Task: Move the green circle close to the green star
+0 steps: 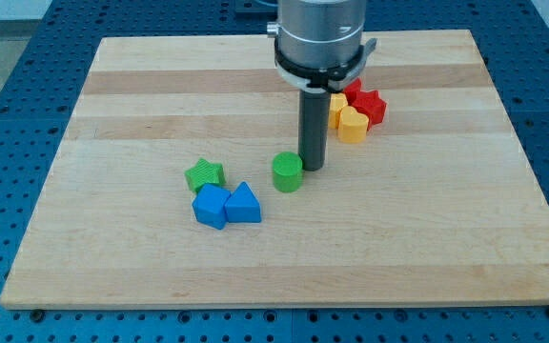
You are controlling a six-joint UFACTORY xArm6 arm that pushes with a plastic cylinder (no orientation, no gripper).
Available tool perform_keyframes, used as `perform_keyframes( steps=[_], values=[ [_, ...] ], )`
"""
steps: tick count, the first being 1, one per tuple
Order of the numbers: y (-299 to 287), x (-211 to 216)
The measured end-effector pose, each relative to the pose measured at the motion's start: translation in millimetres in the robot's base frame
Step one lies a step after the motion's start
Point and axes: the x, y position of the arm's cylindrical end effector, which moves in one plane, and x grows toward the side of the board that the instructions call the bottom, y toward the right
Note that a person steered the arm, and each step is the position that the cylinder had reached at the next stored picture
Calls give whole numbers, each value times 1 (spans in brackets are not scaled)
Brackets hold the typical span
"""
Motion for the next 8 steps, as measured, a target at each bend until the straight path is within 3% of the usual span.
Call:
perform_keyframes(
  steps=[5, 8],
  values=[
    [-6, 35],
    [-43, 35]
  ],
)
